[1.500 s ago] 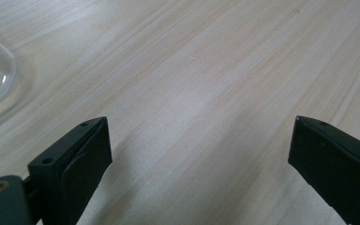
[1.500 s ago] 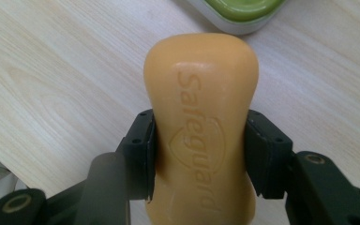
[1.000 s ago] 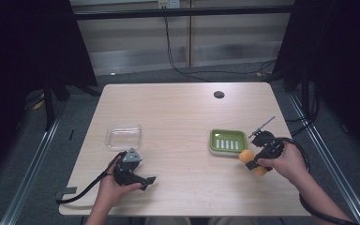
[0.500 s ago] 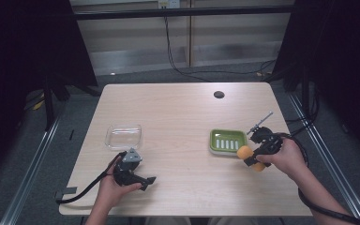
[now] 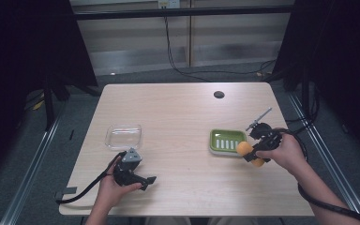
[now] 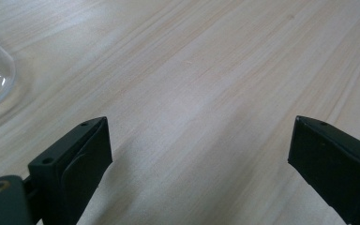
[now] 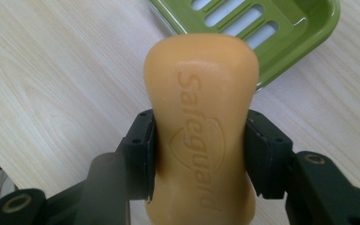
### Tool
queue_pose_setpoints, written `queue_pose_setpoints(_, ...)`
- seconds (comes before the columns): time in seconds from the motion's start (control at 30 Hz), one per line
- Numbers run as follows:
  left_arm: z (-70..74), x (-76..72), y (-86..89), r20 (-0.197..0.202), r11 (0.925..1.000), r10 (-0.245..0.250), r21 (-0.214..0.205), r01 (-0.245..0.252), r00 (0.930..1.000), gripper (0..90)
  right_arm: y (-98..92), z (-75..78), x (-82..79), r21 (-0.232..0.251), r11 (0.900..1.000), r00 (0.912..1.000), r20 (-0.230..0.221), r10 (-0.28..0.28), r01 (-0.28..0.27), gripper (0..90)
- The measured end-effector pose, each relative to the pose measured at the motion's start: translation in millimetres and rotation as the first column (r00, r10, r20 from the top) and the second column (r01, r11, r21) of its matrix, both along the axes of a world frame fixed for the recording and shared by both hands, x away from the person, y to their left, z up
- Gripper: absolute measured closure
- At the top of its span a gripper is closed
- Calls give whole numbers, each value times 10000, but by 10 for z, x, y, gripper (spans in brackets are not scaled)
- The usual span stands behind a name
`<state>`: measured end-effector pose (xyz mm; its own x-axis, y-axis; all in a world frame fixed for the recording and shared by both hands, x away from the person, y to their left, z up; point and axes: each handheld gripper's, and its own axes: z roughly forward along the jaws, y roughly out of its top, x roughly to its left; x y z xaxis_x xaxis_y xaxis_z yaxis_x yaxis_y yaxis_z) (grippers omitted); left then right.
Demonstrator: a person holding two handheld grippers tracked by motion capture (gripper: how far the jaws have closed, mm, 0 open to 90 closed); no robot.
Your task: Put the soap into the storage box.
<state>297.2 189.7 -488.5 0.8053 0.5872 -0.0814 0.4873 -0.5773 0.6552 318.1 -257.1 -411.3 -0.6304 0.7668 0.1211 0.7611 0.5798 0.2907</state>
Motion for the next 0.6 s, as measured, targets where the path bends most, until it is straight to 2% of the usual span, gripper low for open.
queue_pose_setpoints(0.3,-6,2,-5,16,10000,40,-32,-40,10000,61,34,-11,50,-196,9996,9997,-89,216,-218,501)
queue_pose_setpoints(0.33,-6,0,-6,-23,10000,58,-51,-58,10000,61,34,-19,62,-179,9993,9995,10,318,-318,501)
queue_pose_setpoints(0.4,-6,1,-5,-19,10000,57,-50,-57,10000,61,51,-16,72,-142,9996,9996,-86,252,-254,500)
queue_pose_setpoints(0.47,-4,6,0,5,10000,-16,25,16,10000,61,63,-20,97,-172,9987,9989,-47,474,-475,500)
queue_pose_setpoints(0.6,-15,6,-2,44,10000,-3,-7,3,10000,61,84,-22,121,-178,9988,9989,-32,462,-462,501)
